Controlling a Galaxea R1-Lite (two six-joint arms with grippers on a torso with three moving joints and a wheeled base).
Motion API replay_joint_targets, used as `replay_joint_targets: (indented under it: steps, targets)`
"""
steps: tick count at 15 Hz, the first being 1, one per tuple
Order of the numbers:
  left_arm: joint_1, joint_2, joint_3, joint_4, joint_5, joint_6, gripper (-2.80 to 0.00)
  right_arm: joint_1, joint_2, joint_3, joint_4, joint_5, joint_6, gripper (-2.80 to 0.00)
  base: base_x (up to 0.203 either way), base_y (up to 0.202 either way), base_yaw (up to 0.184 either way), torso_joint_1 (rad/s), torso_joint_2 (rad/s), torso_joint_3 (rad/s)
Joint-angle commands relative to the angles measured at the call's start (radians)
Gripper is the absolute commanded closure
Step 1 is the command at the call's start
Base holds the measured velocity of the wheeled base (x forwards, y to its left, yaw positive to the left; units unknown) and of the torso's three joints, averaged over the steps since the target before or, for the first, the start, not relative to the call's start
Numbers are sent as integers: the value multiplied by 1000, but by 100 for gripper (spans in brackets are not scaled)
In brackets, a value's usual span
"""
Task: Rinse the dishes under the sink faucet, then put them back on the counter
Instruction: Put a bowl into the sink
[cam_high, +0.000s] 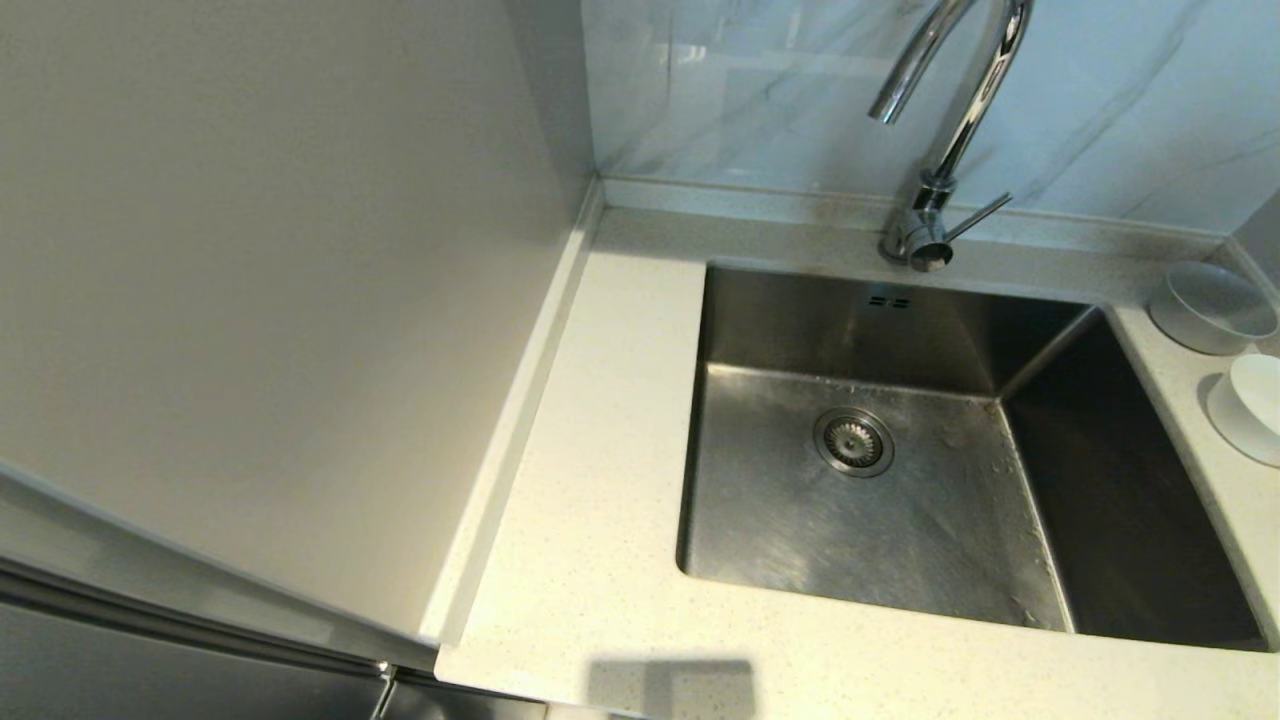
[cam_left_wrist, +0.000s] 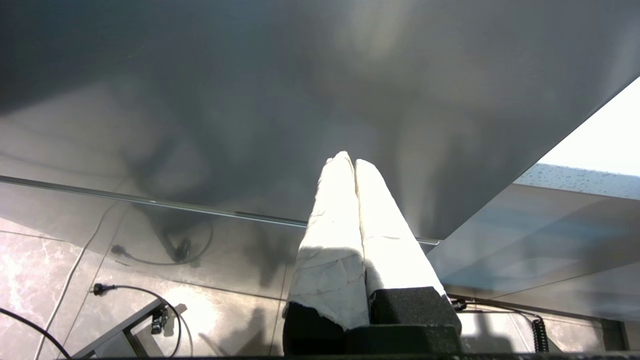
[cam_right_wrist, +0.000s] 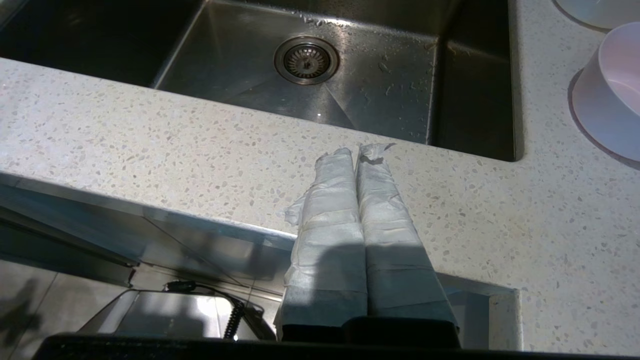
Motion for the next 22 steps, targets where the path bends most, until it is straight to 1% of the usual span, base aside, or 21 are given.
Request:
replay_joint_targets:
  steps: [1, 9, 12, 13, 14, 15, 16, 17, 19, 20, 22]
  targets:
    - [0, -3, 0, 0, 1, 0, 0, 0, 0, 0, 0, 1, -1, 0, 0, 0, 0, 0, 0, 0]
    - [0, -3, 0, 0, 1, 0, 0, 0, 0, 0, -2, 1, -8, 0, 0, 0, 0, 0, 0, 0]
    - [0, -3, 0, 0, 1, 0, 0, 0, 0, -23, -3, 11, -40, 0, 0, 0, 0, 0, 0, 0]
    - [0, -3, 0, 0, 1, 0, 0, 0, 0, -77, 0, 32, -40, 0, 0, 0, 0, 0, 0, 0]
    - [0, -3, 0, 0, 1, 0, 0, 0, 7, -149, 7, 70, -40, 0, 0, 0, 0, 0, 0, 0]
    - [0, -3, 0, 0, 1, 0, 0, 0, 43, -230, 23, 105, -42, 0, 0, 0, 0, 0, 0, 0]
    - [0, -3, 0, 0, 1, 0, 0, -1, 105, -293, 39, 119, -44, 0, 0, 0, 0, 0, 0, 0]
    - [0, -3, 0, 0, 1, 0, 0, -2, 206, -373, 54, 126, -47, 0, 0, 0, 0, 0, 0, 0]
    - [0, -3, 0, 0, 1, 0, 0, -4, 493, -575, 74, 116, -50, 0, 0, 0, 0, 0, 0, 0]
    - [0, -3, 0, 0, 1, 0, 0, -6, 658, -712, 84, 102, -48, 0, 0, 0, 0, 0, 0, 0]
    - [0, -3, 0, 0, 1, 0, 0, -39, 959, -1054, 135, 78, -50, 0, 0, 0, 0, 0, 0, 0]
